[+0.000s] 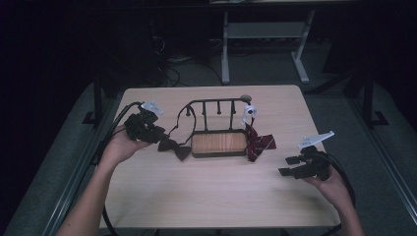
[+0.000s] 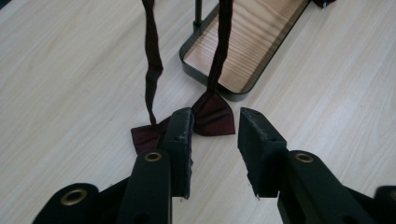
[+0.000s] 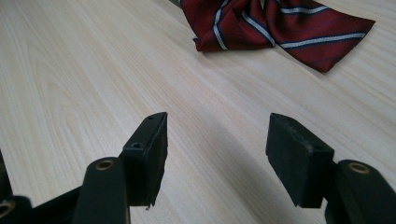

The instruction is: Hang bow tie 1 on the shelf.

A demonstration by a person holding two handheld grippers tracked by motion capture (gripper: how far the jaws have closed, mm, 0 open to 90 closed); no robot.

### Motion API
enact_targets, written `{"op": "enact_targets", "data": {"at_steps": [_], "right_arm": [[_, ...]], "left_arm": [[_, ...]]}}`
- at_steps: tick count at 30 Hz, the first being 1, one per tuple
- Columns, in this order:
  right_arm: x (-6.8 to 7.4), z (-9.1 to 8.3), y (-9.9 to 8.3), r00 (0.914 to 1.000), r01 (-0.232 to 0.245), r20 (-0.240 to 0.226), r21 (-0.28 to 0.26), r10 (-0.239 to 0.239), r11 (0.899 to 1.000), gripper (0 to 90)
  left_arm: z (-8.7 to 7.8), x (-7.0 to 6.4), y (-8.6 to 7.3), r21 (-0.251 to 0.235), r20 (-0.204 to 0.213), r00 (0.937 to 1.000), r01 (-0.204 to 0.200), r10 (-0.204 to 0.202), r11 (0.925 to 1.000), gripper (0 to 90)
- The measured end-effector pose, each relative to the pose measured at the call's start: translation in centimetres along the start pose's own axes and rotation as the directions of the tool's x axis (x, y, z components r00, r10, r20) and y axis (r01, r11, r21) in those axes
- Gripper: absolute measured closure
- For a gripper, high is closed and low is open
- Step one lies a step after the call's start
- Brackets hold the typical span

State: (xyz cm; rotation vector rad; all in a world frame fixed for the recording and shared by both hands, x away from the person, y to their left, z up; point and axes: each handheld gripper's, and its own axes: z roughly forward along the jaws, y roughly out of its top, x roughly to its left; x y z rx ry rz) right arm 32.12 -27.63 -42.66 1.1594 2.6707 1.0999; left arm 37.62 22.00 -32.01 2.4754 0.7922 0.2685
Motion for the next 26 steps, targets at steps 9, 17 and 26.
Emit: {"op": "enact_targets", "data": {"at_steps": [9,17,26], "right_arm": [[0.1,0.1,0.0,1.0,-0.002,0.002,0.004,0.002,1.0,38.5],[0.1,0.2,0.0,1.0,0.004,0.002,0.005,-0.004,1.0,38.5],[0.2,0.4,0.0,1.0,0.009,0.002,0.005,-0.009,1.0,37.2]], "left_arm": [[1.0,-0.8,-1.5,0.006,-0.004,1.0,-0.007,0.007,1.0,59.3],[1.8,-1.2,-3.0,-0.001,-0.003,1.0,0.006,-0.006,1.0,50.0],[2.2,-1.6,-4.5,-0.017,-0.014,0.9998,0.013,-0.013,0.9998,44.7]]}}
